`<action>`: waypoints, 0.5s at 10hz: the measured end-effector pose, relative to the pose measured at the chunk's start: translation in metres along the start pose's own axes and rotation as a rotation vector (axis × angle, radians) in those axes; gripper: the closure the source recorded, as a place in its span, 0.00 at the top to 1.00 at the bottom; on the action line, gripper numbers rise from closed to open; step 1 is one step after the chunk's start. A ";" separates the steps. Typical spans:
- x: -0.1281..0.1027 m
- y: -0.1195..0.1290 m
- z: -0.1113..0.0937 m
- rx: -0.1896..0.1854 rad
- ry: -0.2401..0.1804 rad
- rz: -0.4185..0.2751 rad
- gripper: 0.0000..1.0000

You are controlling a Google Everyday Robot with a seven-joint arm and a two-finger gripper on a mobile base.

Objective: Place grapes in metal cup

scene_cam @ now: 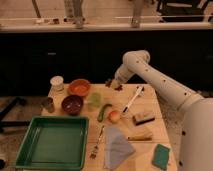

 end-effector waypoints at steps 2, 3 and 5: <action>-0.007 0.014 -0.008 -0.023 -0.027 -0.042 0.00; -0.014 0.027 -0.016 -0.034 -0.047 -0.075 0.00; -0.021 0.042 -0.027 -0.043 -0.064 -0.121 0.00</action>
